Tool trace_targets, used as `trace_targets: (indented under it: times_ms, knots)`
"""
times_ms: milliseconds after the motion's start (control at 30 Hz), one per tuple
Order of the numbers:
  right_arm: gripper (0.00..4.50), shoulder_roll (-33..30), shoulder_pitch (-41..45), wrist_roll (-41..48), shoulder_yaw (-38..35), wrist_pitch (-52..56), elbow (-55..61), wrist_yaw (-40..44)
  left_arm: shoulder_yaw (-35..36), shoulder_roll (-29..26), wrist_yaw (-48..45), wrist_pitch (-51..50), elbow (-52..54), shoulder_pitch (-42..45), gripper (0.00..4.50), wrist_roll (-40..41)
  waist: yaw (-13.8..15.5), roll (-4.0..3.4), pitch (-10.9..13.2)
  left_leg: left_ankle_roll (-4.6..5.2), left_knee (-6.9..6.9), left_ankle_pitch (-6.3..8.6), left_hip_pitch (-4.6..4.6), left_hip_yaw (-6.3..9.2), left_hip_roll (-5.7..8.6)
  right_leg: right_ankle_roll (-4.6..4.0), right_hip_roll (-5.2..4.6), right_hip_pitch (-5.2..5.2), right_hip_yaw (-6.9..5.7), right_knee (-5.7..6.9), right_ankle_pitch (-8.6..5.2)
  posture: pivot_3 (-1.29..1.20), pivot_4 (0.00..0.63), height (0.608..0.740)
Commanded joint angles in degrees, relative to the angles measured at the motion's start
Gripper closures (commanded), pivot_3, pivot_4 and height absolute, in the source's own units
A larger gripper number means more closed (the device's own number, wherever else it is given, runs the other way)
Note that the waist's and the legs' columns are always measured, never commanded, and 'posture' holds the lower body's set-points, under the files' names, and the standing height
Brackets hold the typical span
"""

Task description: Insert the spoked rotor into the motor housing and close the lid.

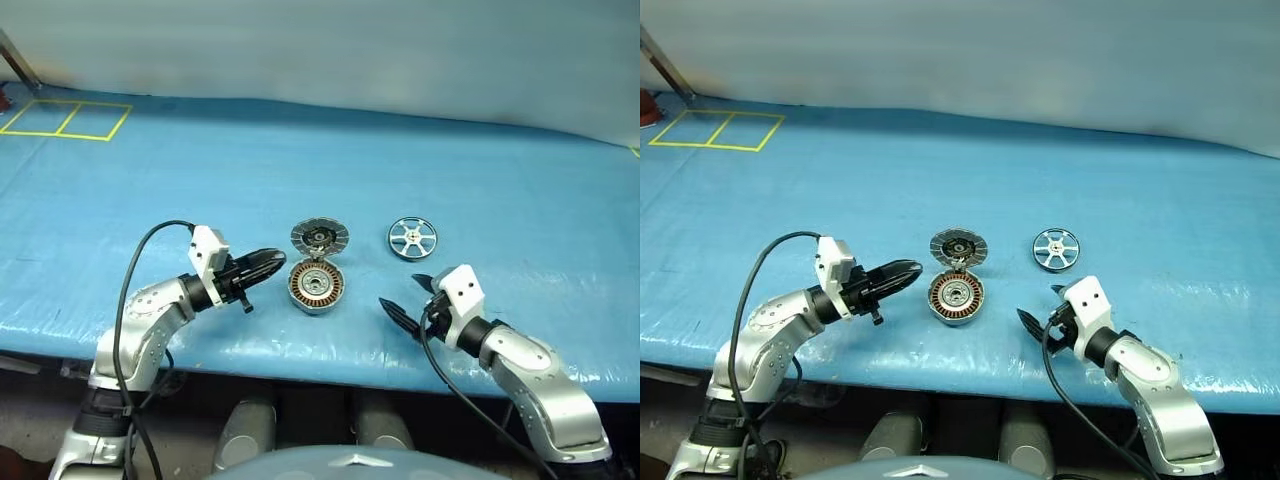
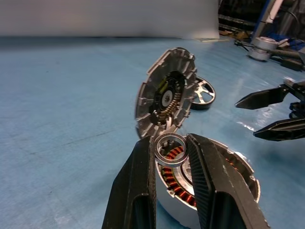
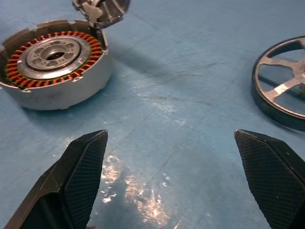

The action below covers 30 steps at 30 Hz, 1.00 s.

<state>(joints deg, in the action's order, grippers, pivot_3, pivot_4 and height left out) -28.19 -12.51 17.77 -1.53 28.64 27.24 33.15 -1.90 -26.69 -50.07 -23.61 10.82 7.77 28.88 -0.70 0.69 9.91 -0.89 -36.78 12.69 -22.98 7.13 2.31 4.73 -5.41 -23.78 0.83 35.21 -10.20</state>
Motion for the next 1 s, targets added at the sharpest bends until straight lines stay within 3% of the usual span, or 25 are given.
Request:
trace_targets:
  times_ms: [33,533,1000]
  knots:
    - [0.0,0.54,-0.47,1.72,1.31,-2.39,3.21,1.77,-1.37,-0.19,-2.31,-0.12,-1.46,3.46,3.83,-0.07,0.01,0.0,0.0,0.0,0.0,0.0,0.0,0.01,0.0,0.0,0.01,0.02,-0.01,-0.04,0.0,0.0,0.15,0.74]
    - [0.0,2.63,-2.27,-0.71,6.47,-5.89,4.26,-0.18,-10.51,1.35,-6.61,2.55,-11.68,12.47,3.83,-8.36,0.03,0.01,0.0,0.04,0.28,0.0,0.04,0.0,0.01,0.03,0.02,0.01,-0.01,-0.21,0.02,0.0,0.15,0.74]
    - [0.0,2.48,-2.58,-1.39,7.09,-6.27,4.1,-1.15,-12.75,2.62,-9.15,5.09,-15.48,13.54,3.83,-12.14,0.02,0.01,0.0,0.04,0.27,0.0,0.06,0.01,0.01,0.04,0.02,0.03,0.0,-0.21,0.03,0.0,0.15,0.74]
